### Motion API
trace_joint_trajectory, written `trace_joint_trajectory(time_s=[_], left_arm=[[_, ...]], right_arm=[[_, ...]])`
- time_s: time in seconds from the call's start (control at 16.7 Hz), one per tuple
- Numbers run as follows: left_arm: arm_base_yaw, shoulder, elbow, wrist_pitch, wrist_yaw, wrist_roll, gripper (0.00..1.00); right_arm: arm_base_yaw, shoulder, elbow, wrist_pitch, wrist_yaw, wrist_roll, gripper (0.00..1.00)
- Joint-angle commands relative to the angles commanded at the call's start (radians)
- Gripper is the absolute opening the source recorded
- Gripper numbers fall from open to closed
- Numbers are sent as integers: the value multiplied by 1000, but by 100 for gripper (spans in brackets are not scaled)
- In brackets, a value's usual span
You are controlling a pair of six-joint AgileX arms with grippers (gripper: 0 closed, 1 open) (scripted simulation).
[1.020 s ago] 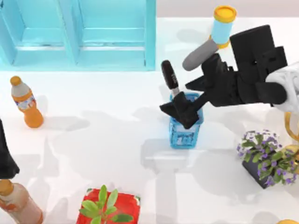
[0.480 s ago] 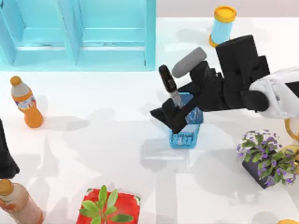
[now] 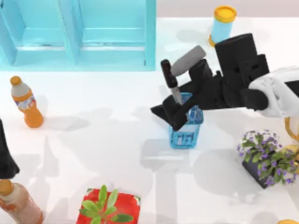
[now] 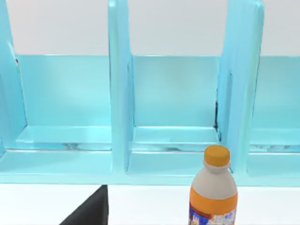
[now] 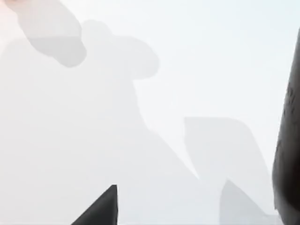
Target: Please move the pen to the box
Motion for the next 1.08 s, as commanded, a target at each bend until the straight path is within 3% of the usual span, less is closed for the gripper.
trace_joint_trajectory(time_s=[0.24, 0.3, 0.84, 1.08], left_arm=[[0, 0, 0, 0, 0, 0, 100], [0, 0, 0, 0, 0, 0, 100], [0, 0, 0, 0, 0, 0, 100], [0, 0, 0, 0, 0, 0, 100]], right_arm=[[0, 0, 0, 0, 0, 0, 2], [0, 0, 0, 0, 0, 0, 0], [-2, -12, 31, 2, 7, -4, 0], [-67, -39, 73, -104, -12, -66, 0]])
